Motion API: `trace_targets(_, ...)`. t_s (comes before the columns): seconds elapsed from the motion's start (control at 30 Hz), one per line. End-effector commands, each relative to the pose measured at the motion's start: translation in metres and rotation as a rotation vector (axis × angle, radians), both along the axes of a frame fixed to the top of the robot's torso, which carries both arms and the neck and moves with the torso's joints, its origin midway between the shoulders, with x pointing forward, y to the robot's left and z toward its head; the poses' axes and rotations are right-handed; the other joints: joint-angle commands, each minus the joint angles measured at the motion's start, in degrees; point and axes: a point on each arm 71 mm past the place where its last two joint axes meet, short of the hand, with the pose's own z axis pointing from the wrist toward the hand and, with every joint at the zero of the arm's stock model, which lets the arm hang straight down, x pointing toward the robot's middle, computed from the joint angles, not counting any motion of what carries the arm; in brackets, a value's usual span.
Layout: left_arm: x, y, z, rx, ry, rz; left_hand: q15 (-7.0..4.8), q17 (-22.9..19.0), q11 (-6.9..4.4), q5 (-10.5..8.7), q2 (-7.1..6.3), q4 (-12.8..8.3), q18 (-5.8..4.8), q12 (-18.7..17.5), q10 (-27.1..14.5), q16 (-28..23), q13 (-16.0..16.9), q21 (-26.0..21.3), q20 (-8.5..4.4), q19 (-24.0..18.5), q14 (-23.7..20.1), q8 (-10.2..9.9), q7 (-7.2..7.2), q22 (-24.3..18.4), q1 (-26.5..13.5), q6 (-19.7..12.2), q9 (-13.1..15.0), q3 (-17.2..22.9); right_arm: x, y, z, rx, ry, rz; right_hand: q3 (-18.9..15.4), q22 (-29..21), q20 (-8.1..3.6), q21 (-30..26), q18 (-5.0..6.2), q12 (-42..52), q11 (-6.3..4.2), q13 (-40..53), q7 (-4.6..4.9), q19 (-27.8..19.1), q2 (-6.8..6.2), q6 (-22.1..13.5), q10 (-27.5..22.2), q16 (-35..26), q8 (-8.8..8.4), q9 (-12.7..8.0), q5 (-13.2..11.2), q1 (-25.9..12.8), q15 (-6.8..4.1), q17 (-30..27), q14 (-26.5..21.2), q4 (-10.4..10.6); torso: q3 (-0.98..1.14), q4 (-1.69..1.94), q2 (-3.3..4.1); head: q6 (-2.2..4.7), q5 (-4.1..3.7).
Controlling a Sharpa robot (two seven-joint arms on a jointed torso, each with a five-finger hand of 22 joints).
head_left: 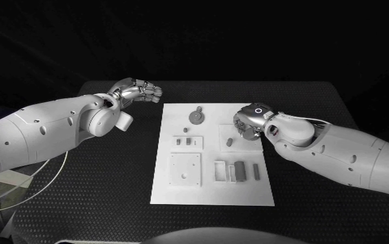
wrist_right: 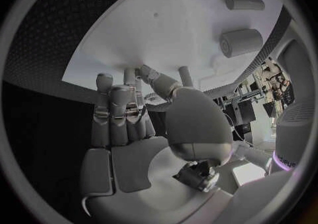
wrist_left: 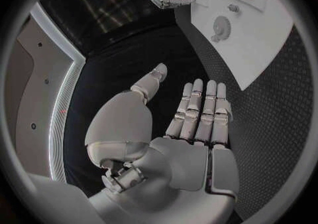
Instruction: Assemble the parts on the task board
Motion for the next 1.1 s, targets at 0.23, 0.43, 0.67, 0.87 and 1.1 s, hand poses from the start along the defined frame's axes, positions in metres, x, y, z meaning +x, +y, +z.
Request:
trace_targets(0.23, 0.000, -0.002, 0.002, -0.004, -0.004, -0.017, -0.06, 0.1, 0.22, -0.20, -0.03, 0.0, -0.39, 0.3, 0.1, -0.3, -0.1, 0.0, 0.44, 0.2, 0.5, 0.3, 0.36, -0.1, 0.3, 0.0, 0.0, 0.0, -0.005, 0.000, 0.000, 0.011, -0.022, 0.017, 0.1, 1.3, -0.15, 0.6, 1.24, 0.1, -0.05, 0.4, -1.19, 0.4, -0.03, 2.0, 0.6, 0.6, 0.34, 0.3, -0.2, 0.5, -0.47, 0.1, 0.1, -0.2, -0.01, 0.02, -0.04, 0.05, -0.09)
trace_targets(0.43, 0.000, 0.000, 0.002, -0.002, -0.004, -0.014, -0.06, 0.1, 0.22, -0.20, -0.04, 0.1, -0.37, 0.3, 0.1, -0.3, -0.2, 0.0, 0.45, 0.2, 0.5, 0.3, 0.36, -0.2, 0.3, 0.0, 0.0, 0.0, -0.008, -0.001, 0.003, 0.020, -0.028, 0.020, 0.1, 1.3, -0.18, 0.7, 1.24, 0.1, -0.08, 0.5, -1.22, 0.4, -0.07, 2.1, 0.6, 0.7, 0.39, 0.4, -0.2, 0.5, -0.50, 0.1, 0.1, -0.2, -0.01, -0.05, -0.04, 0.07, -0.04)
trace_targets(0.67, 0.000, 0.000, 0.002, -0.002, -0.003, -0.014, -0.06, 0.1, 0.22, -0.21, -0.07, 0.1, -0.36, 0.3, 0.1, -0.4, -0.2, 0.0, 0.47, 0.2, 0.5, 0.3, 0.37, -0.2, 0.3, 0.0, 0.0, 0.0, -0.009, -0.002, 0.006, 0.031, -0.039, 0.018, 0.2, 1.2, -0.24, 0.9, 1.24, 0.1, -0.15, 0.7, -1.27, 0.4, -0.15, 2.1, 0.8, 1.0, 0.48, 0.5, -0.2, 0.4, -0.57, 0.1, 0.2, -0.2, 0.02, -0.03, -0.04, 0.16, -0.06)
trace_targets(0.87, 0.000, 0.000, 0.001, -0.002, -0.002, -0.015, -0.06, 0.1, 0.22, -0.21, -0.08, 0.1, -0.35, 0.3, 0.1, -0.4, -0.2, 0.0, 0.47, 0.2, 0.5, 0.3, 0.38, -0.3, 0.3, 0.0, 0.0, 0.0, -0.007, -0.003, 0.009, 0.037, -0.048, 0.016, 0.2, 1.2, -0.24, 0.9, 1.24, 0.1, -0.20, 0.9, -1.30, 0.4, -0.22, 2.2, 0.9, 1.1, 0.53, 0.6, -0.2, 0.4, -0.62, 0.2, 0.2, -0.2, 0.05, -0.02, 0.00, 0.18, -0.05)
trace_targets(1.1, 0.000, 0.000, 0.001, -0.002, -0.001, -0.015, -0.06, 0.1, 0.22, -0.21, -0.08, 0.1, -0.34, 0.3, 0.1, -0.4, -0.3, 0.0, 0.48, 0.2, 0.5, 0.3, 0.38, -0.3, 0.3, 0.0, 0.0, 0.0, -0.008, -0.005, 0.013, 0.034, -0.044, 0.017, 0.3, 1.2, -0.24, 1.0, 1.24, 0.1, -0.23, 1.0, -1.32, 0.3, -0.28, 2.2, 0.9, 1.2, 0.57, 0.7, -0.2, 0.4, -0.65, 0.2, 0.2, -0.2, 0.05, -0.02, 0.02, 0.16, -0.04)
